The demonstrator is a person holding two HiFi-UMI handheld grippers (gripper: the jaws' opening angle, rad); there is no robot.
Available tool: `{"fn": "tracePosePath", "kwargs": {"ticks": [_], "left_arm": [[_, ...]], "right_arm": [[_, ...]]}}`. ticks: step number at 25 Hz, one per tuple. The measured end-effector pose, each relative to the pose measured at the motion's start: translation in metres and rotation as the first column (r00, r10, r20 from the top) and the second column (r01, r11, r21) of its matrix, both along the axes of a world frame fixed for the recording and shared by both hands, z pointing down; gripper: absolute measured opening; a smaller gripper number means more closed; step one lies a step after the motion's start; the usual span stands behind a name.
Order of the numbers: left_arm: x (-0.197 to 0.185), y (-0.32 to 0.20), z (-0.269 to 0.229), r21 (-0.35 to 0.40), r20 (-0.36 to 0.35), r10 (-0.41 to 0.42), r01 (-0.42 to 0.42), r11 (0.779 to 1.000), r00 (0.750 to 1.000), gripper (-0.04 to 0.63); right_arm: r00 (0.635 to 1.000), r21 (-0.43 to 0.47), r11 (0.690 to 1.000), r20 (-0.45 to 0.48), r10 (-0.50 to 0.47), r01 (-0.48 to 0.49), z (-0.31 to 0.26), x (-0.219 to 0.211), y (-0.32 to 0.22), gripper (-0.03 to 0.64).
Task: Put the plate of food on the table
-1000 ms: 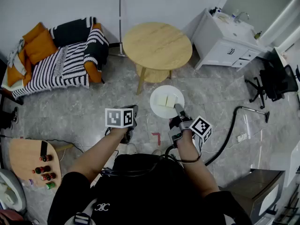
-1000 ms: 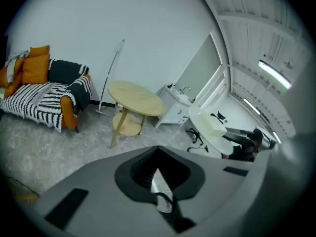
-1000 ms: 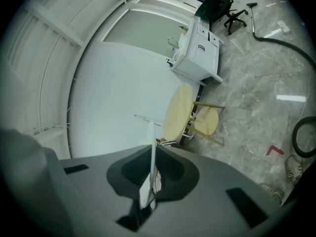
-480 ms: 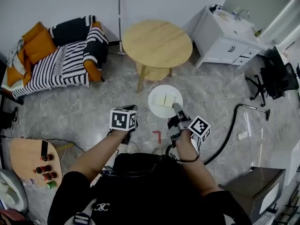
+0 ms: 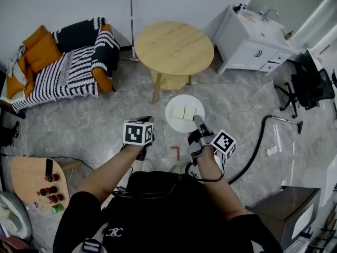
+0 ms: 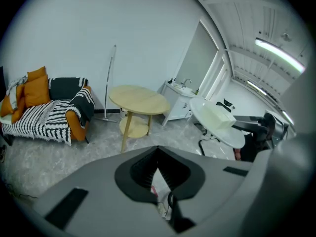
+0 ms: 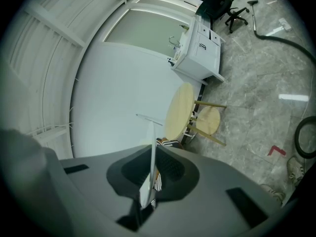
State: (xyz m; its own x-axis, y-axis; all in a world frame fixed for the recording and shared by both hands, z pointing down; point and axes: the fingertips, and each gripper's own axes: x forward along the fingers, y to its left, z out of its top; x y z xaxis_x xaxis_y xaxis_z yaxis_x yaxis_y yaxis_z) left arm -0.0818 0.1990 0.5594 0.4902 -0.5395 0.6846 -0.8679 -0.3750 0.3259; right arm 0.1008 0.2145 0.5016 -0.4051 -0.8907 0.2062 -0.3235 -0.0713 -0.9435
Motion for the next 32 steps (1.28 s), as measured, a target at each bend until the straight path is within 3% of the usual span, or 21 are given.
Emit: {"fn": "tracePosePath", "kwargs": {"ticks": [14, 32], "left_arm": [[0.012, -0.007, -0.022, 0.159, -0.03, 0.036, -0.031, 0.987, 0.999, 0.005], [-0.02, -0.036, -0.015, 0.164, -0.024, 0.076, -0.071, 0.984, 0.997, 0.005]], "right_arm": [[1.0, -0.003, 1.0, -0.005, -0.009, 0.009, 0.006, 0.004, -0.003, 0.025], [1.0, -0.007, 1.0, -0.01, 0.023, -0.023, 0.006, -0.025, -0.032, 0.025]]}}
